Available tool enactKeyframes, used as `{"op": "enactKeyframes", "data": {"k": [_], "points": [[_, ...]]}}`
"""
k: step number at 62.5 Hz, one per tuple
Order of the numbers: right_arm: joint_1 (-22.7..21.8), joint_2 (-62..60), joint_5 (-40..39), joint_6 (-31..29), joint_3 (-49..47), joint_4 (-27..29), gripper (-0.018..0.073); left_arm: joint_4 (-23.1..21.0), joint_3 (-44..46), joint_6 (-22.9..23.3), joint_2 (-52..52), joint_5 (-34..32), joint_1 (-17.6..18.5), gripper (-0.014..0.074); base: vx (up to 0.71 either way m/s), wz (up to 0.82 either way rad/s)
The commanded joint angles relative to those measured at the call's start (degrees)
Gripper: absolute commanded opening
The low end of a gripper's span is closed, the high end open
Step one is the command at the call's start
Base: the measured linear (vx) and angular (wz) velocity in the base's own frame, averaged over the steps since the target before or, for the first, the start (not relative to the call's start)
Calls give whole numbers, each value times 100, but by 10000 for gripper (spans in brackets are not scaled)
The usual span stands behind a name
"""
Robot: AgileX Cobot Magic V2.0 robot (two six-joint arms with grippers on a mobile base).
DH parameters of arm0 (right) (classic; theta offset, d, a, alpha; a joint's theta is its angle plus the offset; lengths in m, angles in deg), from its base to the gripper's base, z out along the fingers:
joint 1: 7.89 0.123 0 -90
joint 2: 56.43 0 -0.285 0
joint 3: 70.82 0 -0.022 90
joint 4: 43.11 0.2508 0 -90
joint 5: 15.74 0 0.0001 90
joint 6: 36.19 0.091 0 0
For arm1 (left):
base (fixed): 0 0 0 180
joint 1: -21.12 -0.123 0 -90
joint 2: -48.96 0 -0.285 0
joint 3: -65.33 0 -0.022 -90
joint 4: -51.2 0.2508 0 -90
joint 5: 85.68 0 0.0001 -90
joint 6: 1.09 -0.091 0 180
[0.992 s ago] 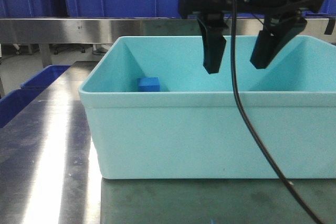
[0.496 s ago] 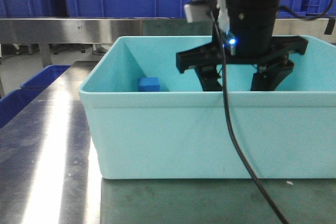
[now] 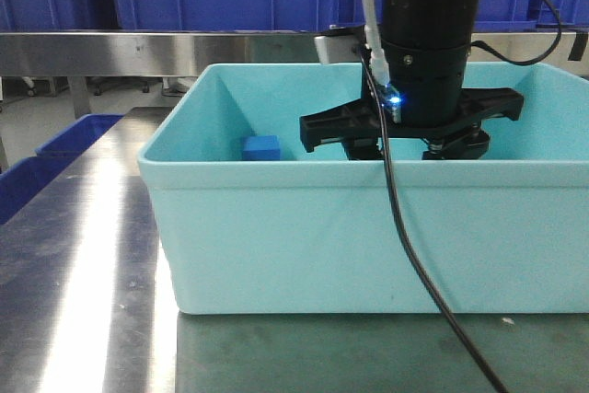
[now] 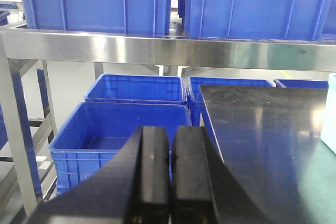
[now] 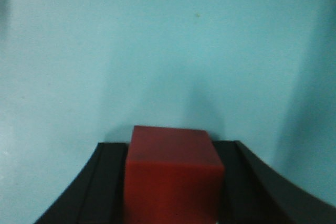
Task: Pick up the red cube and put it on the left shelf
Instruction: 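Lower the open right gripper over the red cube and close on it, then lift the red cube out of the teal tub with the right gripper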
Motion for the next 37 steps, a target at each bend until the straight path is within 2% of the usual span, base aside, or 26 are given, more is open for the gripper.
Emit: {"op": "enactKeyframes", "data": {"k": [1,5,19,37], "points": [[-35,-339,-52,5,-170,-69,123,-27,-136,42,78,-516,27,102,0,0],[-35,-440,-83,5,-172,-69,48,-27,-136,42,78,-516,27,102,0,0],[-35,-1348,-447,-1,-172,-350,58,-27,-136,42,78,-516,27,102,0,0],[-35,-2762,-216,-27,-76,-1499,58,-27,-136,42,78,-516,27,102,0,0]]}}
